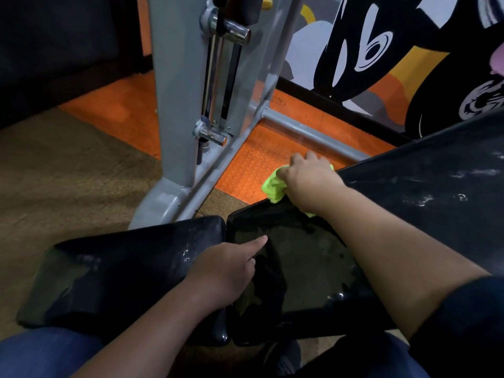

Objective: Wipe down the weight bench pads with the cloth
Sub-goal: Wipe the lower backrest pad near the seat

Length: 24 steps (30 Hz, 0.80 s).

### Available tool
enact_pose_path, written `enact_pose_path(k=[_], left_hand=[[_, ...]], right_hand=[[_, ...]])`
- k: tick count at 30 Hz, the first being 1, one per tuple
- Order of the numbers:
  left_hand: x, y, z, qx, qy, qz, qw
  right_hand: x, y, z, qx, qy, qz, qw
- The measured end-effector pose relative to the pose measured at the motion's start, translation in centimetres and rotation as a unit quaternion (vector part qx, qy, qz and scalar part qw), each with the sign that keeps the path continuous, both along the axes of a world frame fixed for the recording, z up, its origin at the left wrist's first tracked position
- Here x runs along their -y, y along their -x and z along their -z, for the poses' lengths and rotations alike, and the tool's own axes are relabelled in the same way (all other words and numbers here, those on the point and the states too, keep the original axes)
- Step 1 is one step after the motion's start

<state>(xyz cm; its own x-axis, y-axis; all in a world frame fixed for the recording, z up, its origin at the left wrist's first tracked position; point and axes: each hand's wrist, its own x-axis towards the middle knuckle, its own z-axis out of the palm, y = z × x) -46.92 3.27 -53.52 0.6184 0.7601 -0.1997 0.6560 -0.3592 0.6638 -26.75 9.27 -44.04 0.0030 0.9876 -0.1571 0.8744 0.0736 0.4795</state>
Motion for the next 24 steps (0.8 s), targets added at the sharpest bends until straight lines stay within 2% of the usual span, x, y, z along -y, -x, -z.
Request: enact_pose_path(k=[2,6,10,13,18,21,24], left_hand=[[-0.2,0.1,0.0,0.010,-0.009,-0.001,1.000],[-0.4,0.4,0.3,0.016,-0.007,-0.002,1.000],[-0.1,0.6,0.3,0.016,-0.026,0.006,1.000],[-0.3,0.7,0.4,0.019,-0.033,0.003,0.999],[0.1,0.8,0.4,0.016,-0.024,0.002,1.000],[-0.2,1.0,0.4,0.022,-0.017,-0.004,1.000],[-0.2,1.0,0.3,0.013,-0.020,0.003,1.000]], right_hand=[[1.7,-0.5,0.3,-0.008,-0.011,-0.030,0.999],[1.9,-0.1,-0.1,-0.009,-0.044,-0.008,0.999],[4.0,-0.4,0.5,-0.014,-0.046,-0.049,0.998],[4.2,-0.5,-0.2,-0.018,-0.077,-0.025,0.997],[6.0,0.0,0.7,-0.009,-0.065,-0.068,0.996],[6.2,-0.2,0.2,-0.015,-0.095,-0.049,0.994],[6.5,0.8,0.5,-0.002,-0.081,-0.048,0.996]])
